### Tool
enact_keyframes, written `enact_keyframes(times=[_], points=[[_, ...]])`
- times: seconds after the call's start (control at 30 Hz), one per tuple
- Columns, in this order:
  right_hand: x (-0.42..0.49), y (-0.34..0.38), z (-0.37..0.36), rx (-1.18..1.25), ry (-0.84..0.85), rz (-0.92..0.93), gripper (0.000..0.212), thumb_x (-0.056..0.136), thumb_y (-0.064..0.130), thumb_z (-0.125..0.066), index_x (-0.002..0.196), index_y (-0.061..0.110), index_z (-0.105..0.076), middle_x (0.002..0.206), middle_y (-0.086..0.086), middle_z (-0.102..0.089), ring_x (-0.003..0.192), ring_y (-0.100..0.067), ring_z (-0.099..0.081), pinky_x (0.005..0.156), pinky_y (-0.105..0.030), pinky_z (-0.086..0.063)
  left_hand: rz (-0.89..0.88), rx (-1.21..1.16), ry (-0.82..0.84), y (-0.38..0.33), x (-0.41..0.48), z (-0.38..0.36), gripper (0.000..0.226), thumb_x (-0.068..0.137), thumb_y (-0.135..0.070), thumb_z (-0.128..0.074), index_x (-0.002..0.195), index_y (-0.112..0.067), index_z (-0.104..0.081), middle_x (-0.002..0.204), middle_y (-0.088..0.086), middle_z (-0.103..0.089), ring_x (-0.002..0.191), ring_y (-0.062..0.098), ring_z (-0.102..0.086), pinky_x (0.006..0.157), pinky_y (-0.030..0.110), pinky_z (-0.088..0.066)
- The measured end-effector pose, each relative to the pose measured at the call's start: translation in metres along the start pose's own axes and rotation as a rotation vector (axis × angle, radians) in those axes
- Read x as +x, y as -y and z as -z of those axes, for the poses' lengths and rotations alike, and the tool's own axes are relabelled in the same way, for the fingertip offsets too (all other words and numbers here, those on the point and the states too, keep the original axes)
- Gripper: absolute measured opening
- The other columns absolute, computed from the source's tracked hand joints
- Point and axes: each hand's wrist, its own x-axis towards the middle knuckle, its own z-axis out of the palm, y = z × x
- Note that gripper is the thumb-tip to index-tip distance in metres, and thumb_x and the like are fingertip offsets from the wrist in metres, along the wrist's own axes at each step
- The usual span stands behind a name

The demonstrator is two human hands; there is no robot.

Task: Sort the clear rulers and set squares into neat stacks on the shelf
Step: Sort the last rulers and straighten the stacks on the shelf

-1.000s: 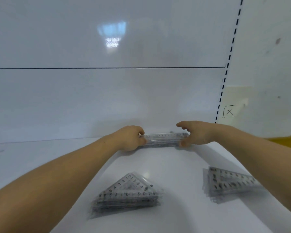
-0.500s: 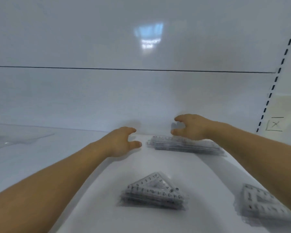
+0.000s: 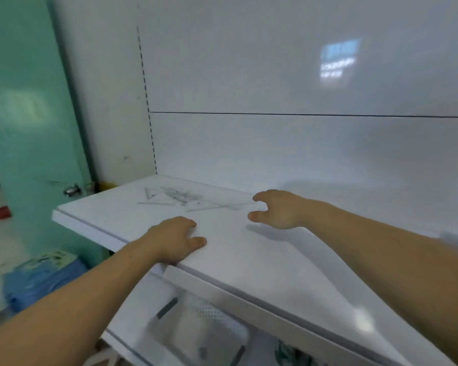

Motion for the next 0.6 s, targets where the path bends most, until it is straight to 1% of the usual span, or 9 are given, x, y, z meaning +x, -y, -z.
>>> enact_keyframes(times=[0.13,0.23,0.33,0.4,0.43,0.47,0.53,0.6], points=[[0.045,0.065,-0.030,0.015,0.010,0.016,0.071,0.092,0.058,-0.042,0.150,0.022,-0.021,0.156,-0.001,-0.020,0.142,-0.020,-0.023,0.114,-0.033,-0.022,0.039,-0.008,-0.020,0.080,-0.003,0.016,0.066,0.089,-0.063,-0.041,0.142,-0.024,-0.038,0.149,-0.002,-0.037,0.132,0.021,-0.039,0.111,0.041,-0.031],[0.070,0.092,-0.047,0.034,-0.006,-0.007,0.072,0.094,0.056,-0.038,0.151,0.018,-0.016,0.157,-0.003,-0.017,0.143,-0.022,-0.020,0.114,-0.035,-0.021,0.033,-0.008,-0.033,0.118,0.002,0.026,0.062,0.089,-0.060,-0.043,0.140,-0.024,-0.041,0.146,-0.002,-0.041,0.128,0.020,-0.042,0.108,0.039,-0.035],[0.093,0.100,-0.054,0.021,-0.067,-0.099,0.076,0.092,0.061,-0.034,0.151,0.016,-0.015,0.158,-0.006,-0.014,0.145,-0.024,-0.013,0.116,-0.040,-0.018,0.040,0.013,-0.060,0.140,0.019,0.033,0.058,0.090,-0.059,-0.043,0.137,-0.026,-0.045,0.140,0.000,-0.045,0.122,0.021,-0.044,0.102,0.039,-0.040],[0.109,0.098,-0.057,0.021,-0.046,-0.185,0.083,0.088,0.069,-0.033,0.151,0.019,-0.012,0.159,-0.006,-0.009,0.146,-0.025,-0.008,0.117,-0.043,-0.016,0.045,0.032,-0.082,0.149,0.034,0.037,0.057,0.089,-0.060,-0.043,0.136,-0.028,-0.046,0.139,0.000,-0.045,0.122,0.024,-0.042,0.101,0.040,-0.039],[0.117,0.098,-0.059,0.013,-0.023,-0.216,0.086,0.085,0.072,-0.033,0.151,0.020,-0.014,0.158,-0.006,-0.013,0.145,-0.027,-0.013,0.116,-0.045,-0.018,0.042,0.040,-0.092,0.152,0.043,0.038,0.057,0.088,-0.060,-0.044,0.136,-0.029,-0.045,0.139,0.000,-0.045,0.123,0.024,-0.041,0.101,0.041,-0.039],[0.125,0.098,-0.061,-0.006,-0.008,-0.236,0.085,0.083,0.075,-0.033,0.149,0.022,-0.021,0.156,-0.007,-0.021,0.142,-0.029,-0.021,0.113,-0.046,-0.023,0.035,0.037,-0.096,0.154,0.053,0.039,0.058,0.088,-0.061,-0.045,0.136,-0.029,-0.045,0.140,0.000,-0.044,0.124,0.025,-0.040,0.101,0.041,-0.038],[0.146,0.103,-0.065,-0.047,-0.018,-0.244,0.077,0.082,0.076,-0.034,0.142,0.027,-0.036,0.146,-0.005,-0.036,0.133,-0.031,-0.034,0.107,-0.046,-0.031,0.008,0.020,-0.094,0.159,0.077,0.040,0.061,0.087,-0.061,-0.046,0.139,-0.030,-0.040,0.145,0.000,-0.040,0.128,0.025,-0.038,0.104,0.041,-0.036],[0.158,0.109,-0.066,-0.051,-0.057,-0.223,0.071,0.082,0.073,-0.040,0.138,0.029,-0.042,0.142,-0.004,-0.039,0.129,-0.030,-0.037,0.105,-0.044,-0.033,-0.028,0.012,-0.072,0.159,0.096,0.042,0.065,0.089,-0.060,-0.045,0.145,-0.032,-0.031,0.152,-0.001,-0.029,0.136,0.025,-0.030,0.109,0.043,-0.029]])
